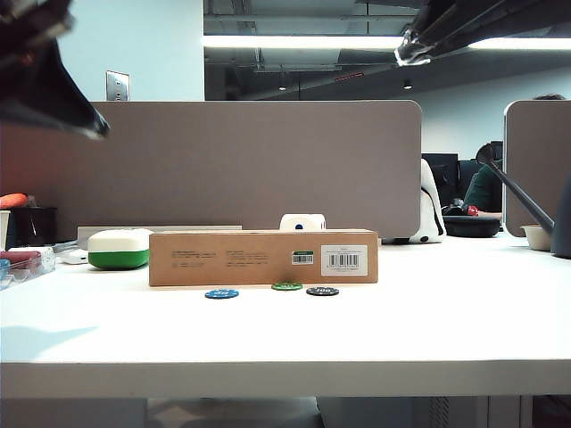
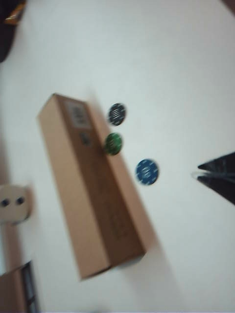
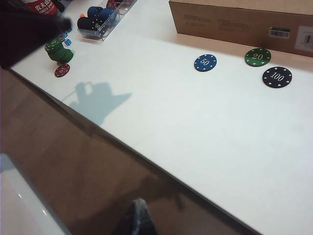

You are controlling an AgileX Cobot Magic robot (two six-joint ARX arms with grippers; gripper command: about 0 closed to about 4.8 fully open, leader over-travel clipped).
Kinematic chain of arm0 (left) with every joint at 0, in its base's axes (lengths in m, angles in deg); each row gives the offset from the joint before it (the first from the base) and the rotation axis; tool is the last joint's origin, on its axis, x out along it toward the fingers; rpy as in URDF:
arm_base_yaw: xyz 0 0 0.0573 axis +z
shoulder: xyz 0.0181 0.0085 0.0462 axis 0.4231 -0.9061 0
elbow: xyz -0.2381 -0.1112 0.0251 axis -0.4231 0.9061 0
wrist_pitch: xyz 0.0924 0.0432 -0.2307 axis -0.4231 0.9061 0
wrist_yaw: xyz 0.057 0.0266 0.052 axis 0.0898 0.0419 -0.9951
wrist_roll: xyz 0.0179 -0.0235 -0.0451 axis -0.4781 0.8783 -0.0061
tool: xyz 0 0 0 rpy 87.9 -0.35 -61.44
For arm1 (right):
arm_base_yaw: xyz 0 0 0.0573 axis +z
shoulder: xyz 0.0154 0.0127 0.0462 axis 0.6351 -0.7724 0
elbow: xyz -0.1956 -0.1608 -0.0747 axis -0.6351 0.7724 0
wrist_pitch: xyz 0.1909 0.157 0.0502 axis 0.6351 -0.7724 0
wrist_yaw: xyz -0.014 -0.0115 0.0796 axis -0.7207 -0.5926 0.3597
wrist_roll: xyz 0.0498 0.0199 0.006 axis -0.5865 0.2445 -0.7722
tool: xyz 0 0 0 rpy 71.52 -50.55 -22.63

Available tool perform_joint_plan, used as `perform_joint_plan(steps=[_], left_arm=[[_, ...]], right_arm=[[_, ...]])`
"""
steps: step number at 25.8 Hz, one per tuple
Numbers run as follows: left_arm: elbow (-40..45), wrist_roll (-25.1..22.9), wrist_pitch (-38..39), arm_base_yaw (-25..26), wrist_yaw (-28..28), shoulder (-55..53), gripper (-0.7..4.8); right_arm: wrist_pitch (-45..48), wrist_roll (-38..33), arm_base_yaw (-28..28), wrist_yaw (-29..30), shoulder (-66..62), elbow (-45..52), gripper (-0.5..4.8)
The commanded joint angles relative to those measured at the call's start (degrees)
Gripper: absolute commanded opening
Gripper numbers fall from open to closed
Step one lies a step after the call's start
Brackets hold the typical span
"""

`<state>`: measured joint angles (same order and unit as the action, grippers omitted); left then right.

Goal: Push the chip with the lowest value in the row forward next to the rectangular box.

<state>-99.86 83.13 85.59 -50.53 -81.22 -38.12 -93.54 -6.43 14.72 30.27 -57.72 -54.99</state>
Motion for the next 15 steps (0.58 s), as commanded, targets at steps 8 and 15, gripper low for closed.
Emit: perform_joint_plan(steps=[8,15], left_arm=[[-0.13,-0.24,-0.72,12.61,0.04,13.84,-0.05],[-0.13,-0.68,0.35,24.55,-0.04,26.71,-0.05]], right_arm=[[0.72,-0.09,-0.02,-0.33,0.04,-0.20,-0.05],[0.72,-0.09,-0.02,-0.31,0.04,-0.20,-0.05]])
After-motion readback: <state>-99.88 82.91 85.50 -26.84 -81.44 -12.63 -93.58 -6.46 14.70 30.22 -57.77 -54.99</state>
